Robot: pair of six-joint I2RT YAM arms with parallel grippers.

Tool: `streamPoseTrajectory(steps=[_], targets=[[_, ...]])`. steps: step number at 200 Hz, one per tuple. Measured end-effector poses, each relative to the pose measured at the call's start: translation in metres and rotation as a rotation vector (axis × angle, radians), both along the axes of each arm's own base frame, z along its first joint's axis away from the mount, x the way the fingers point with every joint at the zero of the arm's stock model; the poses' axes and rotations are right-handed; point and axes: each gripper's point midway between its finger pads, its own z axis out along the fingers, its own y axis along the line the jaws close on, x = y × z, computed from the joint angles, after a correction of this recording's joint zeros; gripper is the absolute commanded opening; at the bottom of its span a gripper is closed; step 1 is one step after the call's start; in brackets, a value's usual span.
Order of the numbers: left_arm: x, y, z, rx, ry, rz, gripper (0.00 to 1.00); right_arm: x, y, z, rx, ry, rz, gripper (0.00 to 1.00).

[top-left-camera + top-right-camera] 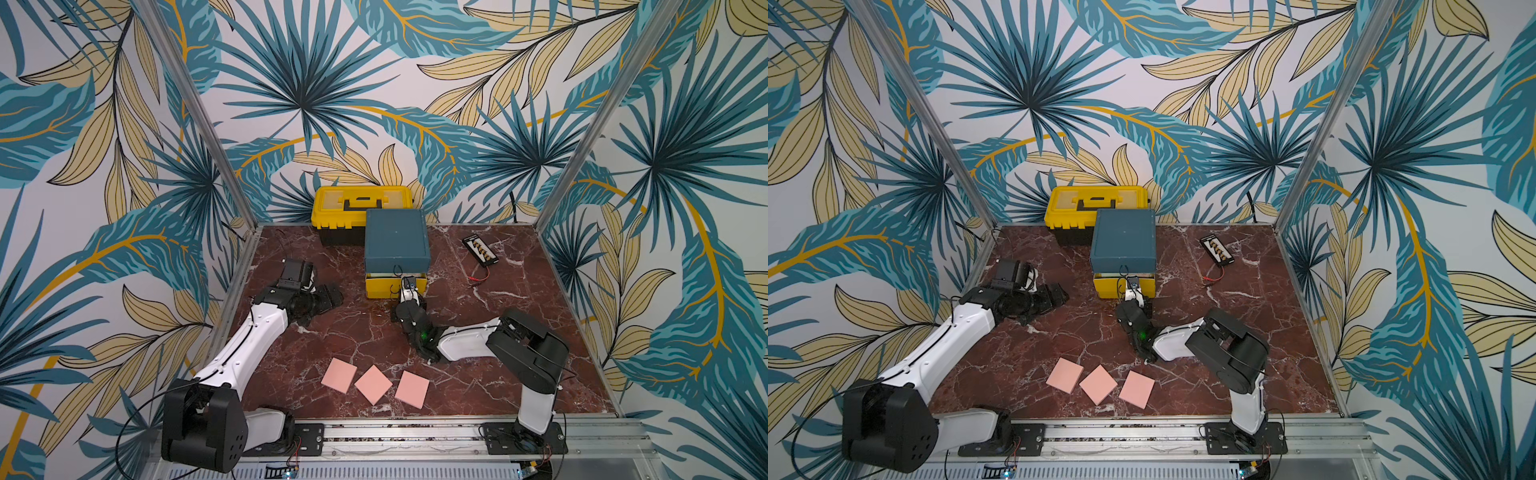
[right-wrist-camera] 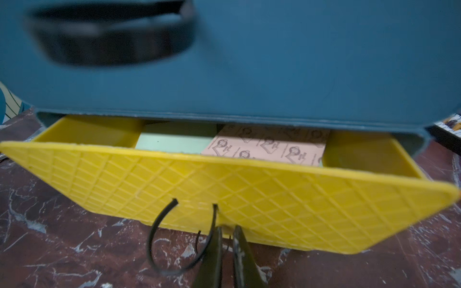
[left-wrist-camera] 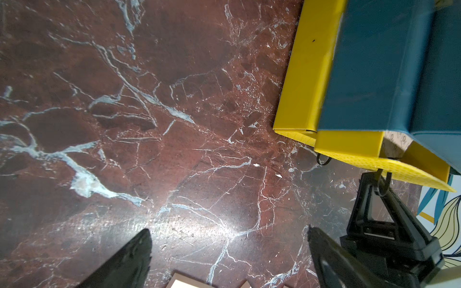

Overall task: Please put the sticky notes in the drawer by color
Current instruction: Close the drawer in the storage box.

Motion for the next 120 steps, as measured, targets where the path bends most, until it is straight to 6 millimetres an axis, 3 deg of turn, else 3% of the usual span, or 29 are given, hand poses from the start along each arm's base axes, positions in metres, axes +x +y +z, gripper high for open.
streamPoseTrajectory(steps=[73,120], targets=[[-0.002,0.0,0.0,0.009,0.004,-0.013,0.99,0.014,0.005,0.003,0.006,-0.043,-0.056,0.18],[-0.002,0.0,0.0,0.009,0.004,-0.013,0.99,0.02,0.011,0.01,0.007,-0.05,-0.064,0.28]])
